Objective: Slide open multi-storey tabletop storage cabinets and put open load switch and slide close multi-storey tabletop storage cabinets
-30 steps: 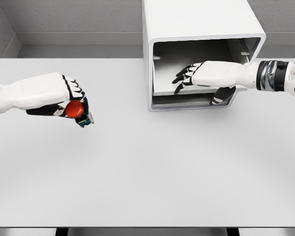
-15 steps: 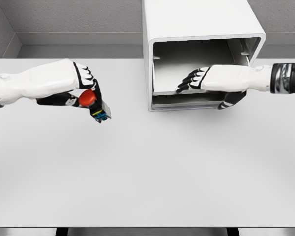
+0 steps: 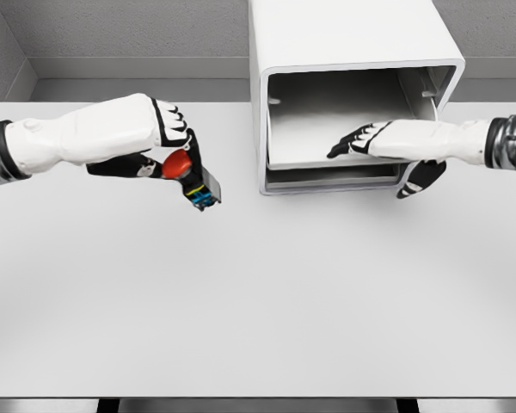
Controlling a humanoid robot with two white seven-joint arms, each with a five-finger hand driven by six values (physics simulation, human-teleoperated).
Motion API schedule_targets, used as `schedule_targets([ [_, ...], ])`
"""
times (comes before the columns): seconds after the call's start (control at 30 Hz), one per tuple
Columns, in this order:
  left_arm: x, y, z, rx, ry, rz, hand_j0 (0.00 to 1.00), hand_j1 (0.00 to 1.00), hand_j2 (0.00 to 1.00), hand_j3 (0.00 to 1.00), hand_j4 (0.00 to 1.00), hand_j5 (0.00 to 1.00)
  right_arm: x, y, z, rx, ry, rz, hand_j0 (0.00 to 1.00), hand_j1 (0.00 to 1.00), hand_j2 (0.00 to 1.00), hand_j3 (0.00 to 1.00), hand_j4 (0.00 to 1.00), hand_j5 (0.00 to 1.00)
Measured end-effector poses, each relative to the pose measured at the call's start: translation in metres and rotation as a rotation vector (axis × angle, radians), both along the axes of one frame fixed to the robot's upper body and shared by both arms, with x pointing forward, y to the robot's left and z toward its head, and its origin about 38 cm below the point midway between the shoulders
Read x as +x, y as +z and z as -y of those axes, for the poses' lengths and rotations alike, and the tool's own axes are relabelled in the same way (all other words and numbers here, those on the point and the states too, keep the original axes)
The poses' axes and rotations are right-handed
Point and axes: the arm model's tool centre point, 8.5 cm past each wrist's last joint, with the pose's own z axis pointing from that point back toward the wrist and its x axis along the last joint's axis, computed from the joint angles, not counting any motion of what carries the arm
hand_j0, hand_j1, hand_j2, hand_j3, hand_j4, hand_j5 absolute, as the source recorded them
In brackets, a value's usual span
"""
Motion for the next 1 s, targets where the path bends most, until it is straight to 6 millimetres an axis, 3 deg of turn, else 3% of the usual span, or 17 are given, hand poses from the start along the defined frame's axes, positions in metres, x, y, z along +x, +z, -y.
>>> schedule_targets([
  [0.13, 0.002, -0.001, 0.002, -0.008, -0.002, -0.002, 0.41, 0.41, 0.41, 0.41, 0.41, 0.41, -0.007, 0.005, -0.001, -0.018, 0.041, 0.025, 1.00, 1.00, 1.00, 1.00, 1.00, 1.00],
  [0.37, 0.011, 0.023, 0.012, -0.030, -0.017, 0.052, 0.41, 0.41, 0.41, 0.41, 0.41, 0.41, -0.024, 0.003, 0.007, -0.016, 0.118, 0.024, 1.00, 1.00, 1.00, 1.00, 1.00, 1.00],
  [0.63, 0.015, 0.019, 0.020, -0.028, -0.032, 0.039, 0.41, 0.41, 0.41, 0.41, 0.41, 0.41, -0.037, 0.009, 0.010, -0.011, 0.191, 0.032, 1.00, 1.00, 1.00, 1.00, 1.00, 1.00],
  [1.0, 0.020, 0.031, 0.040, -0.067, -0.067, 0.073, 0.41, 0.41, 0.41, 0.41, 0.41, 0.41, -0.047, 0.008, 0.022, -0.019, 0.191, 0.011, 1.00, 1.00, 1.00, 1.00, 1.00, 1.00],
])
